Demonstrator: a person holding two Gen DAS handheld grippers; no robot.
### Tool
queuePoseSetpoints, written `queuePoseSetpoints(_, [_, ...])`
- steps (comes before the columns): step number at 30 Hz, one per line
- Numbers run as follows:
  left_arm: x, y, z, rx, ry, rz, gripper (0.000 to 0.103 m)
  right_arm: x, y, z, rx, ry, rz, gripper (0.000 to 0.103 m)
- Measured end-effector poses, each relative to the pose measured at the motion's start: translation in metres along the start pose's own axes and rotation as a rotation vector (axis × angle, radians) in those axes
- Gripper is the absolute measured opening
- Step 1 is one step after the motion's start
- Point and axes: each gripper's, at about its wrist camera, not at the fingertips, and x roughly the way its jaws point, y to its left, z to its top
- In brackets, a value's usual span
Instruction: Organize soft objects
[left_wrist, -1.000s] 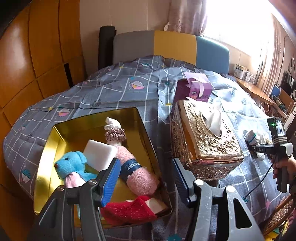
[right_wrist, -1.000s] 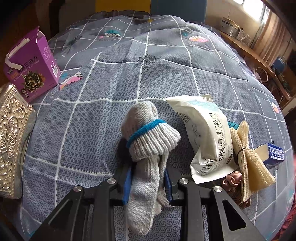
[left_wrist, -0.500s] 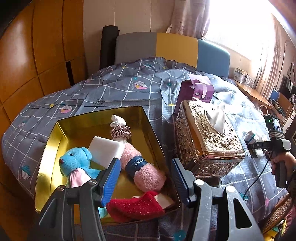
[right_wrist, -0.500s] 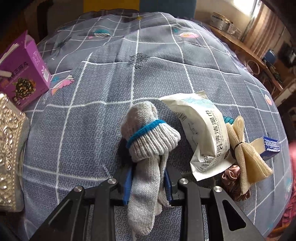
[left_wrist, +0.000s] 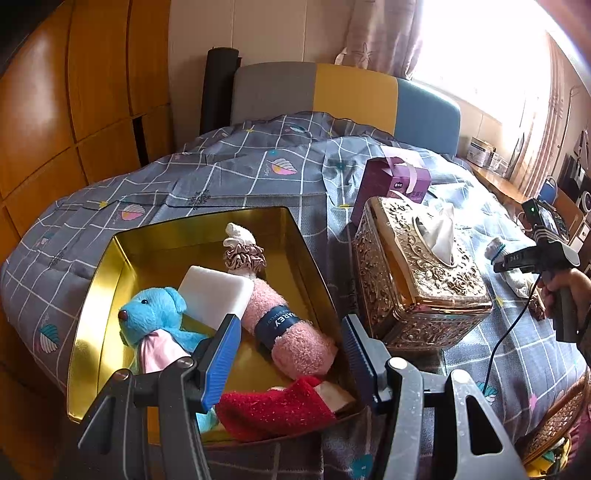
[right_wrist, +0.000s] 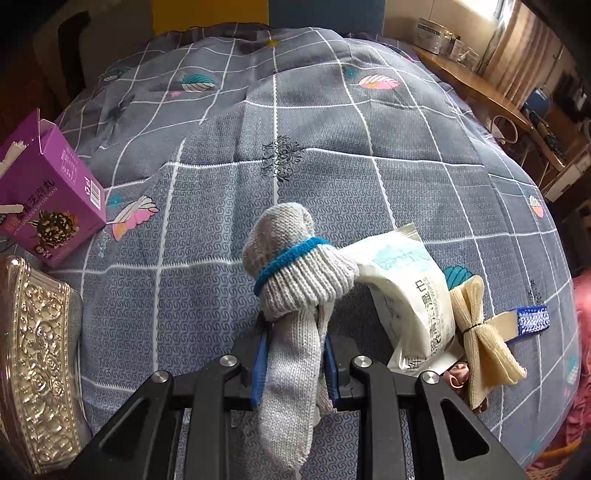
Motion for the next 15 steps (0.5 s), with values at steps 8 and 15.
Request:
queuePoseSetpoints(8, [0.000, 0.001, -0.001, -0.006, 0.000, -0.001, 0.057, -0.025, 0.025, 0.023, -0.032, -0.061, 0.071, 0.026])
queuePoseSetpoints(15, [-0.003, 0.008, -0.001, -0.014, -0.009, 0.006, 0.057, -0.069, 0.066, 0.056, -0.070, -0.146, 0.153, 0.026])
